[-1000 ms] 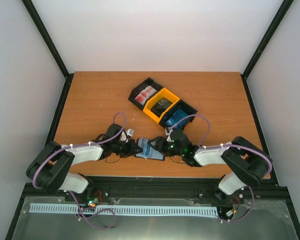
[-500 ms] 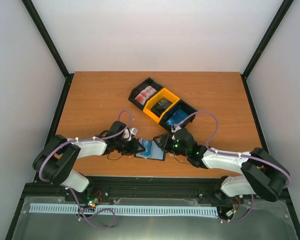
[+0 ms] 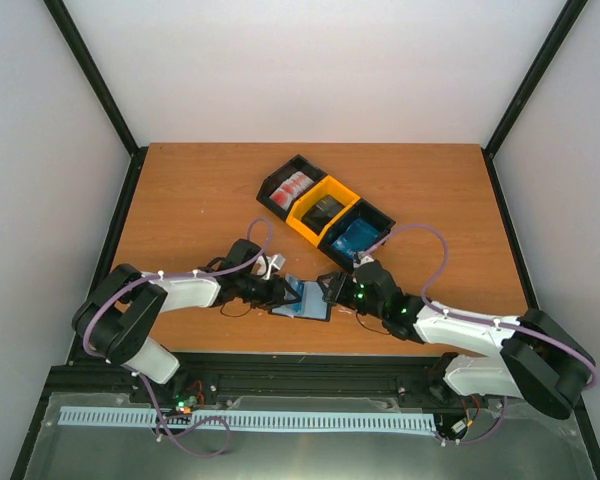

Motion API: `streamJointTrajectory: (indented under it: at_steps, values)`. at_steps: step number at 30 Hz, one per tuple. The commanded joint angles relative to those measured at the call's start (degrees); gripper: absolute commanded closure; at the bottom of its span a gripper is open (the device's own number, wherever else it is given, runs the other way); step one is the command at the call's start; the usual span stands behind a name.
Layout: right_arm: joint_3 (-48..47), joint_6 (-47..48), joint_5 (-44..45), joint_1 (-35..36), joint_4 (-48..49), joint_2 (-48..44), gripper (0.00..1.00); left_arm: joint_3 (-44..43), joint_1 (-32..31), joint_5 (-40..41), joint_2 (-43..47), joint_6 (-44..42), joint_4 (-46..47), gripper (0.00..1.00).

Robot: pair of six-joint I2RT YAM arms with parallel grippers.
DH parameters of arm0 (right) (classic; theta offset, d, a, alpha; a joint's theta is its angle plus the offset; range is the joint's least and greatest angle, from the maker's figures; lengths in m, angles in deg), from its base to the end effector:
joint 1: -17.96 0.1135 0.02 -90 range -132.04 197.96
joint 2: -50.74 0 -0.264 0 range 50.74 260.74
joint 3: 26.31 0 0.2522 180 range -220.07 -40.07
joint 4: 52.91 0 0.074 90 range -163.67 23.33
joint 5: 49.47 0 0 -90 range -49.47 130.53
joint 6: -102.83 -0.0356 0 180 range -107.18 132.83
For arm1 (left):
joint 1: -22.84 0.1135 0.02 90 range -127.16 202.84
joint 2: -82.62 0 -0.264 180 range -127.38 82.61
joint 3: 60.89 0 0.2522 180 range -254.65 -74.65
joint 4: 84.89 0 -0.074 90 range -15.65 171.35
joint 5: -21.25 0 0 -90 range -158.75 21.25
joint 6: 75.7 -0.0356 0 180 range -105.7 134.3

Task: Put the credit cards into the card holder
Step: Insert the credit card into the card holder.

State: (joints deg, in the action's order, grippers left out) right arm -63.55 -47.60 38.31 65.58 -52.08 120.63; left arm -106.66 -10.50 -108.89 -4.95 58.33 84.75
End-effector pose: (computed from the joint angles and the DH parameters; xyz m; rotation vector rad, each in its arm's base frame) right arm 0.1572 0.1743 0.1676 0.2372 2.3404 1.0859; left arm 0.2037 -0.1615 0.1292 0.0861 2.7511 -1.3640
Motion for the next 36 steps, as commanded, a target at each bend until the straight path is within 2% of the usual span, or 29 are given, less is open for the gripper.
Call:
streamJointTrajectory:
  at_steps: [1, 4, 11, 19, 24, 29, 33, 36]
  values:
    - [1.3, 0.5, 5.0, 0.0, -3.9, -3.5, 0.42, -3.4, -2.5, -0.1, -1.3, -0.3, 1.6, 0.66]
    - [1.7, 0.4, 7.0, 0.0, -6.5, -5.9, 0.42, -4.2, -4.2, -0.1, -2.0, 0.0, 2.0, 0.64]
    - [2.1, 0.4, 9.6, 0.0, -10.1, -9.6, 0.42, -4.2, -5.1, -1.3, -2.9, 0.1, 3.7, 0.52]
    - [1.6, 1.5, 11.4, 0.0, -13.2, -12.1, 0.42, -3.8, -5.4, -7.6, -4.9, 1.9, 10.2, 0.38]
    - [1.3, 2.3, 11.9, 0.0, -14.2, -13.0, 0.42, -3.9, -5.4, -7.8, -5.5, 1.7, 10.8, 0.35]
    - [0.2, 5.5, 9.2, 0.0, -13.5, -12.0, 0.42, -4.7, -5.4, -1.0, 0.0, -0.6, 5.0, 0.35]
    - [-4.1, 8.7, 8.7, 0.0, -18.5, -12.1, 0.42, -6.8, -5.4, 14.4, 7.1, -1.6, -5.3, 0.22]
    - [-10.2, 11.1, 12.2, -0.6, -26.7, -13.0, 0.42, -7.5, -4.9, 24.2, 13.4, -1.4, -11.8, 0.15]
